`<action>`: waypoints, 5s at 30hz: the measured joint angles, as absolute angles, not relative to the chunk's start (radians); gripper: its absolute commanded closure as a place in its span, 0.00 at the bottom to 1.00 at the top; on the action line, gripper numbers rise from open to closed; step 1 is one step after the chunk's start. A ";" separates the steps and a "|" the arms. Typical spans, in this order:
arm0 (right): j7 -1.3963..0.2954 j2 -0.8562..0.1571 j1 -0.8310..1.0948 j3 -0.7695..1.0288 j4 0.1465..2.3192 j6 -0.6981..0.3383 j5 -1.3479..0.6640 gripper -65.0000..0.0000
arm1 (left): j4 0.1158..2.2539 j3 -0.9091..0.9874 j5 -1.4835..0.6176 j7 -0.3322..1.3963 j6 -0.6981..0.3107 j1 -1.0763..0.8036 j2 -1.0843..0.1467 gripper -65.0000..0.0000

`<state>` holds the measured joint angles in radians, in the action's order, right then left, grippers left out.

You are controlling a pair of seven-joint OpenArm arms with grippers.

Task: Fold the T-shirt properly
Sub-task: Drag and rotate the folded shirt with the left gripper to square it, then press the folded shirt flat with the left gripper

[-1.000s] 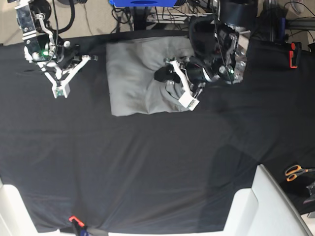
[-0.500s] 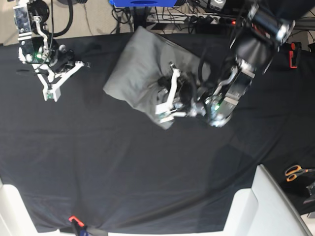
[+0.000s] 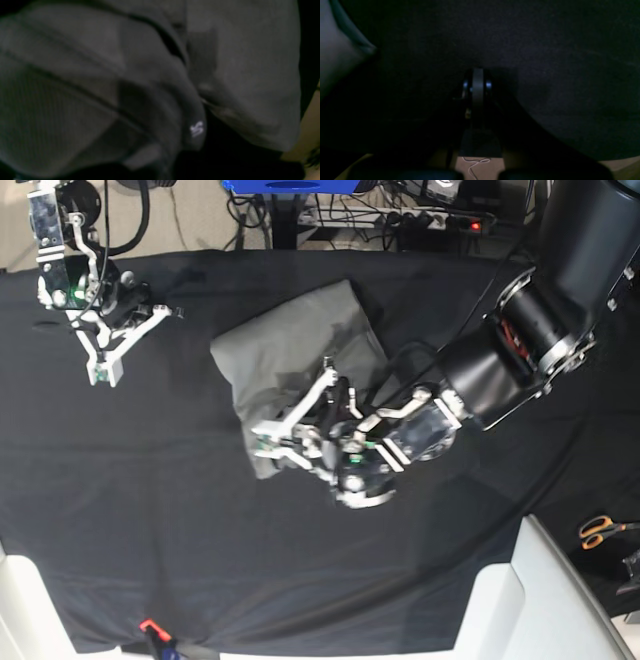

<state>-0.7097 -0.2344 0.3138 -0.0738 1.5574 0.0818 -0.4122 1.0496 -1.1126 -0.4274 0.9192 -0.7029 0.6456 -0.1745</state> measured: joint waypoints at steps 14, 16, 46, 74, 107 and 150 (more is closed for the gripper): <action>-0.717 -0.198 0.315 0.040 1.557 0.086 -0.405 1.00 | 0.985 -1.379 -0.423 0.767 -0.696 0.730 -0.099 1.00; -0.717 -0.198 0.314 0.042 1.557 0.086 -0.405 1.00 | 0.985 -1.394 -0.421 0.757 -0.696 0.736 -0.097 1.00; -0.718 -0.196 0.313 0.042 1.557 0.086 -0.405 1.00 | 0.985 -1.394 -0.224 0.686 -0.697 0.712 -0.075 1.00; -0.718 -0.196 0.313 0.039 1.557 0.086 -0.405 1.00 | 0.988 -1.387 0.027 0.662 -0.688 0.696 -0.050 0.13; -0.718 -0.201 0.305 0.039 1.512 0.079 -0.404 1.00 | 1.734 -0.698 0.043 1.048 -0.704 0.181 -0.207 1.00; -0.702 -0.196 0.319 0.037 1.512 0.078 -0.405 1.00 | 1.618 -0.686 0.045 0.887 -0.591 0.012 -0.391 1.00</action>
<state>-0.7021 -0.1955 0.3191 0.0372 1.5124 0.0776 -0.4053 1.6176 -0.6865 0.0452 0.8871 -0.5907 0.0120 -0.3912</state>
